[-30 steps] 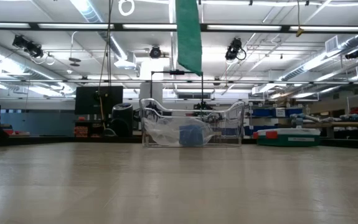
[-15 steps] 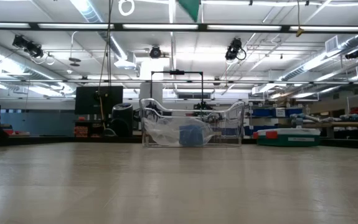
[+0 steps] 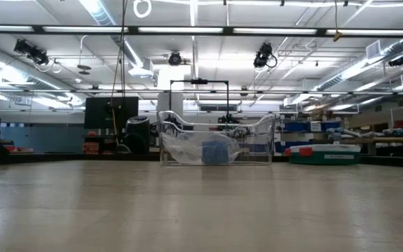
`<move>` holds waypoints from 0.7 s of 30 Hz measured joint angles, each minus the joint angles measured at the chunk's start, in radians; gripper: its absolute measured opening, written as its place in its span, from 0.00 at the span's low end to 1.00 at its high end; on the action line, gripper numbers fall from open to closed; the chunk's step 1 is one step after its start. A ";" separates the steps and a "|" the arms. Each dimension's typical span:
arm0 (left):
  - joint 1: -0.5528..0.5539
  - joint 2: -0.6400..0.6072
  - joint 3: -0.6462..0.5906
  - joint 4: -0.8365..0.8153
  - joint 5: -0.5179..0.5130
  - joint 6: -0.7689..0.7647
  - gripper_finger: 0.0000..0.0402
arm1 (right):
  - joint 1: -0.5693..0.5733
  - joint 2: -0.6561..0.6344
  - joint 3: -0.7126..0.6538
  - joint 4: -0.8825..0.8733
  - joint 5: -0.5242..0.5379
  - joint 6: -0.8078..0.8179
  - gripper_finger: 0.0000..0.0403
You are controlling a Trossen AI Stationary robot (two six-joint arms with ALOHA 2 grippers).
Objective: Roll bandage
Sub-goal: Roll the sky blue bandage
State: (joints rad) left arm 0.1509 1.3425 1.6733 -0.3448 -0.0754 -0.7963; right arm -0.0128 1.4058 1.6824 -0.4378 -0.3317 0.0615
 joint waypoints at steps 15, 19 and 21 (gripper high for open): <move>0.000 0.000 0.000 0.004 0.000 0.008 0.05 | -0.082 -0.001 -0.144 0.098 -0.093 0.157 0.27; 0.000 0.000 0.000 0.004 0.016 0.008 0.05 | -0.082 -0.022 -0.138 0.070 -0.091 0.172 0.36; 0.000 0.000 0.000 0.002 0.017 0.007 0.05 | -0.082 -0.035 -0.110 0.062 -0.083 0.164 0.38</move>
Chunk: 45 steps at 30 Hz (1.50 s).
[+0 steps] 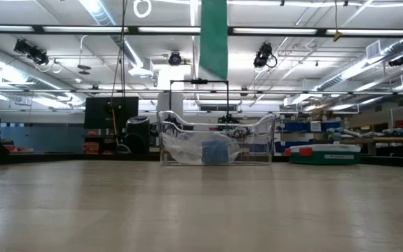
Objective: Roll bandage
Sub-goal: Roll the sky blue bandage
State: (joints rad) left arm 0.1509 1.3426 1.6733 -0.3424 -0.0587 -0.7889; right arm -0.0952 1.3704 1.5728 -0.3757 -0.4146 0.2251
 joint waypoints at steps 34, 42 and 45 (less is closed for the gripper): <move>0.000 0.000 0.000 0.033 0.012 -0.006 0.05 | -0.058 0.073 0.164 -0.096 0.135 -0.175 0.38; 0.000 0.000 0.001 0.034 0.011 -0.001 0.05 | -0.051 0.122 0.163 -0.040 0.118 -0.192 0.26; 0.000 0.000 0.001 0.029 0.011 0.021 0.05 | -0.050 0.121 0.163 -0.011 0.026 -0.200 0.06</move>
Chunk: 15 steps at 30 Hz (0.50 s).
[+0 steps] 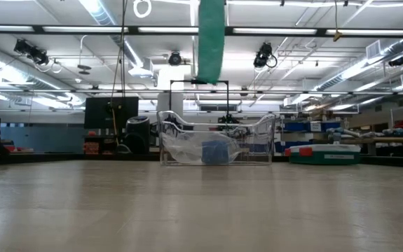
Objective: Roll bandage
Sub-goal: Roll the sky blue bandage
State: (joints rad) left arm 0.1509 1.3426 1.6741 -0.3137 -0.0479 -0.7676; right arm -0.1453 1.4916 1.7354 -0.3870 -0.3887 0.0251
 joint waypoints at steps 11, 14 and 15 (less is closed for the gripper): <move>0.004 0.000 0.000 -0.074 -0.071 0.065 0.05 | 0.113 -0.011 0.001 0.094 -0.019 0.169 0.00; 0.018 0.000 0.000 -0.129 -0.082 0.087 0.05 | 0.142 -0.016 0.015 0.087 -0.019 0.198 0.00; 0.023 0.000 0.000 -0.141 -0.090 0.092 0.05 | 0.151 -0.017 0.028 0.093 -0.019 0.206 0.00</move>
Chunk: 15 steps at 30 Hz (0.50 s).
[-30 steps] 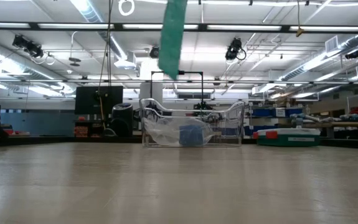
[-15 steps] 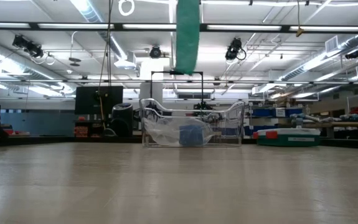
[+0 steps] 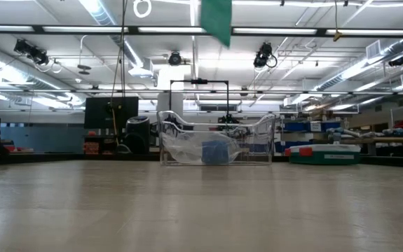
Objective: Roll bandage
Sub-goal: Roll the sky blue bandage
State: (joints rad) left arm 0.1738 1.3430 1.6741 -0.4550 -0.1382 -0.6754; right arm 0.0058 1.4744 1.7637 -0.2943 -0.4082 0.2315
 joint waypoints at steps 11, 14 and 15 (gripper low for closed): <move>0.009 0.005 0.000 0.020 -0.161 0.074 0.05 | 0.018 0.012 0.108 -0.034 0.069 0.058 0.00; 0.009 0.005 0.000 0.076 -0.165 0.072 0.05 | 0.012 0.021 0.109 -0.124 0.075 0.025 0.00; 0.009 0.005 0.000 0.092 -0.165 0.071 0.05 | 0.006 0.026 0.109 -0.155 0.075 0.011 0.00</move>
State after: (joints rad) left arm 0.1832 1.3475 1.6739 -0.3630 -0.3031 -0.6043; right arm 0.0119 1.5004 1.8729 -0.4494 -0.3332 0.2422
